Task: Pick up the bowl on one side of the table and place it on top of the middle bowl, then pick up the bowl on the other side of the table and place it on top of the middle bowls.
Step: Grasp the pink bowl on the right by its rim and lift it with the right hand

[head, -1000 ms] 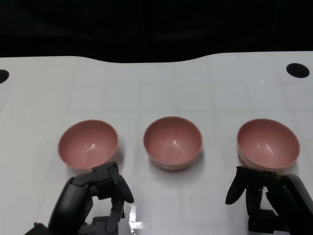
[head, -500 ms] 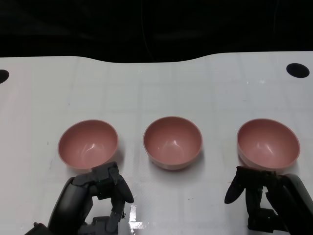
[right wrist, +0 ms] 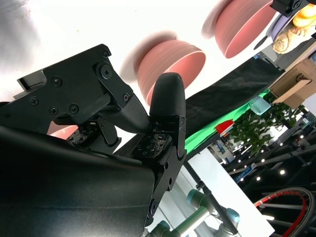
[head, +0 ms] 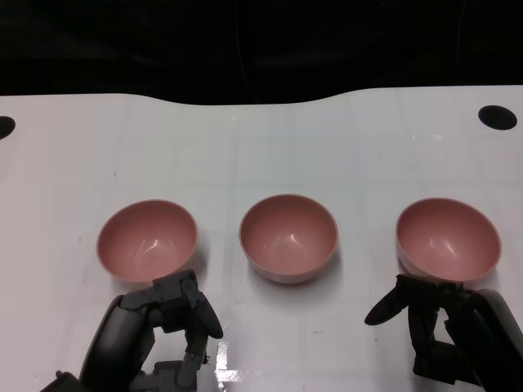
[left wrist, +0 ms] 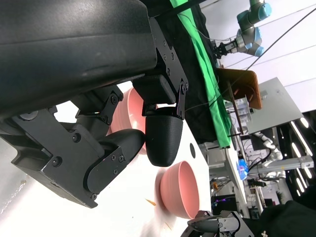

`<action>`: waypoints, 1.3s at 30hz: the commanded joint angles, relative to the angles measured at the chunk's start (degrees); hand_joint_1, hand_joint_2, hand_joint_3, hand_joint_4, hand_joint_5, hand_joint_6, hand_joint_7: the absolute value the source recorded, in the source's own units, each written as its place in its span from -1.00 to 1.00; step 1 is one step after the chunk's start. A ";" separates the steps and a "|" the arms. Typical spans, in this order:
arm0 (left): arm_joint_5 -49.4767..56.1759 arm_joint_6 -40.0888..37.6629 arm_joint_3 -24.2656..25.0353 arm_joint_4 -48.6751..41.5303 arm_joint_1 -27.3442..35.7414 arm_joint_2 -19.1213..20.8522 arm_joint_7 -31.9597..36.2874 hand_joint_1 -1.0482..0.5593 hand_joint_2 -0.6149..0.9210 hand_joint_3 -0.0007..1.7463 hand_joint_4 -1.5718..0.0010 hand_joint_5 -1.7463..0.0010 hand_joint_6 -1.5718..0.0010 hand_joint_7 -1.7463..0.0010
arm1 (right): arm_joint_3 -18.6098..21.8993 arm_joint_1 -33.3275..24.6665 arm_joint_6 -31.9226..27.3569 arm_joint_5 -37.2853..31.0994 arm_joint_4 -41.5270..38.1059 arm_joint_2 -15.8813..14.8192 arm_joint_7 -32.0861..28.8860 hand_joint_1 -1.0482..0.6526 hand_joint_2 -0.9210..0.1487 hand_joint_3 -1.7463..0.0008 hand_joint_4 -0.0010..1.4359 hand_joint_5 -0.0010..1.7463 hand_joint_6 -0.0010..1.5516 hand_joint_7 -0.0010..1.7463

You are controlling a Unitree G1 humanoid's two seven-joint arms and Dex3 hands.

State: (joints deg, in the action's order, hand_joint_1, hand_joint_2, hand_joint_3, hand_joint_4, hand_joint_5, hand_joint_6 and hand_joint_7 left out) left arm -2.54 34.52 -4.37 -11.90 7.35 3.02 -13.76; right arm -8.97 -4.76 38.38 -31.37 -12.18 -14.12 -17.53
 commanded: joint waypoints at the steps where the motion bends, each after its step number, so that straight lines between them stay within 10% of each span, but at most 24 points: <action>1: -0.39 0.09 0.41 0.47 0.15 0.87 -0.37 0.10 0.27 0.60 -0.10 -1.00 -0.03 -0.69 | 0.50 0.30 0.55 0.95 -0.06 -0.11 -0.43 0.09 0.05 -0.32 0.10 0.81 0.09 0.14; 23: -0.39 -0.26 0.40 0.81 0.29 0.94 -0.39 0.10 0.29 0.59 -0.10 -1.00 -0.02 -0.70 | 1.18 -0.25 -1.19 0.77 1.60 0.37 -1.42 -0.08 -0.42 0.25 -0.05 0.39 -0.15 -0.15; 30: -0.23 -0.01 0.41 0.75 0.23 0.92 -0.35 0.10 0.34 0.51 -0.10 -1.00 -0.03 -0.70 | 1.90 -0.99 -4.83 0.29 4.12 0.34 -0.90 -0.31 -0.93 0.90 -0.32 0.10 -0.39 -0.34; 39: -0.27 -0.35 0.39 1.00 0.39 0.88 -0.31 0.10 0.32 0.55 -0.10 -1.00 -0.02 -0.70 | 1.86 -1.04 -4.82 1.01 4.22 -0.11 -0.47 -0.39 -0.98 0.98 -0.53 -0.08 -0.55 -0.48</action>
State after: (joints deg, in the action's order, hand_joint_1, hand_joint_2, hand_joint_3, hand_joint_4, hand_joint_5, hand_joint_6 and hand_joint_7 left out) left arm -2.55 34.39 -4.36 -11.60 7.38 3.05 -13.86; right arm -7.62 -5.51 33.30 -31.30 -8.35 -13.59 -18.45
